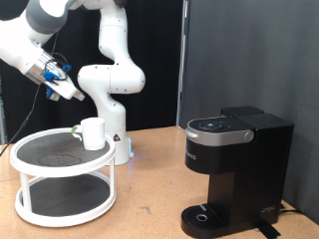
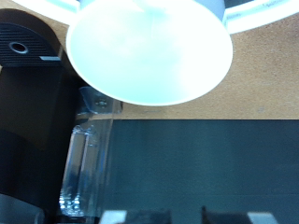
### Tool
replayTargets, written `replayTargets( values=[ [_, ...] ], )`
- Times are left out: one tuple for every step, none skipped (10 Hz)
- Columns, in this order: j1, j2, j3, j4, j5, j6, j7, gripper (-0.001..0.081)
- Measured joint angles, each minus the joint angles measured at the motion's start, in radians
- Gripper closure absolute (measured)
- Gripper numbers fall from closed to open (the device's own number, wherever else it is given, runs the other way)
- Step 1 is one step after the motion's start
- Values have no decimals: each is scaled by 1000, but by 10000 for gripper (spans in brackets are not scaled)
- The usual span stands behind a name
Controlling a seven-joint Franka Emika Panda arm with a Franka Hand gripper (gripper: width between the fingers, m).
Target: Make a cup of coffee with the keurig machine
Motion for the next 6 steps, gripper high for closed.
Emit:
replayTargets(
  values=[
    [0, 11, -12, 13, 5, 0, 0, 806],
    [0, 19, -20, 24, 10, -1, -6, 806],
    [0, 26, -26, 32, 10, 4, -15, 806],
    [0, 34, -28, 34, 9, 9, -23, 806],
    [0, 42, -28, 34, 3, 20, -30, 806],
    [0, 50, -27, 30, 2, 46, -38, 806]
  ],
)
